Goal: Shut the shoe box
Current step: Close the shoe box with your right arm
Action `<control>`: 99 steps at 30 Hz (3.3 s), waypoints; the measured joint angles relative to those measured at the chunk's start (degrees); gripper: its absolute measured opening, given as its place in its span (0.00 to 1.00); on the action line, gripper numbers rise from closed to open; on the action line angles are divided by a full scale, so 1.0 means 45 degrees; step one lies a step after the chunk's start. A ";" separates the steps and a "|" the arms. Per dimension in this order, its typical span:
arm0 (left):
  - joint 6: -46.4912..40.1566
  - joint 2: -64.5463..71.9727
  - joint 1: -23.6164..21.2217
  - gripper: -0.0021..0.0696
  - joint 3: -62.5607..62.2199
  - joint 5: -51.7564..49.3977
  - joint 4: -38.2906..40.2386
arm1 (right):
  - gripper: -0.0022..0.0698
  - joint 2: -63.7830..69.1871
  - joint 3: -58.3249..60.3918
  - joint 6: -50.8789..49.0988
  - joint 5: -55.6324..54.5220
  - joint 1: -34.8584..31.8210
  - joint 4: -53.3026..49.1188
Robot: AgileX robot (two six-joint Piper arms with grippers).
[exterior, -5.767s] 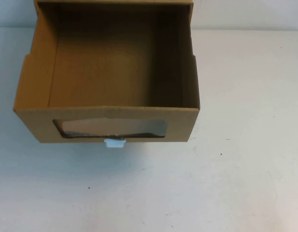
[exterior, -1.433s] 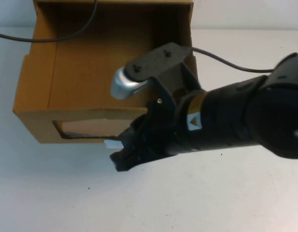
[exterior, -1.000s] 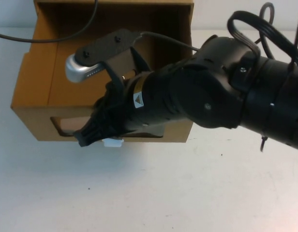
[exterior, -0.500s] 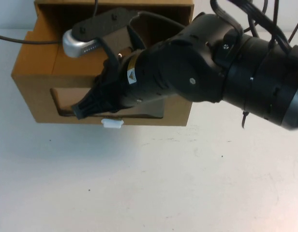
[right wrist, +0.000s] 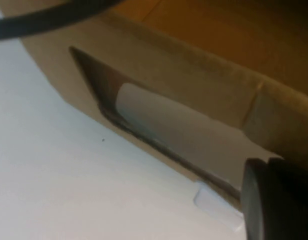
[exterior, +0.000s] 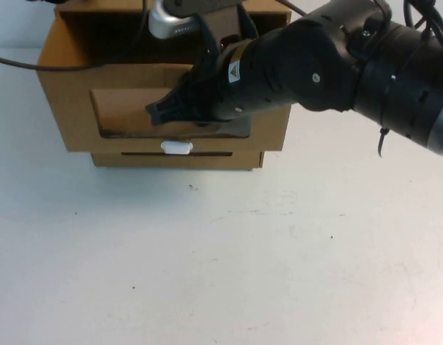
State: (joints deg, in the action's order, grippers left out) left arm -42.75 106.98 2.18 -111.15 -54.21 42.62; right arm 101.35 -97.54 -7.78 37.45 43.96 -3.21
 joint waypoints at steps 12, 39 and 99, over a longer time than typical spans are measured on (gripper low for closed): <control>0.0000 0.0000 0.0000 0.02 0.0000 0.0000 0.0000 | 0.01 0.0365 -0.1317 0.1921 0.1892 -0.0336 0.2609; 0.0000 0.0000 0.0000 0.02 0.0000 -0.0026 0.0000 | 0.01 0.1353 -0.1867 0.1992 -0.1290 -0.1162 0.2670; 0.0123 -0.1454 0.0000 0.02 -0.0356 -0.0623 -0.0420 | 0.01 0.2577 -0.5635 0.3650 0.2074 -0.2085 0.4989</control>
State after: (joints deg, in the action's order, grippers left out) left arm -42.19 100.43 2.18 -112.75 -57.01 40.73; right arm 112.95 -122.89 8.65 46.78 34.58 19.24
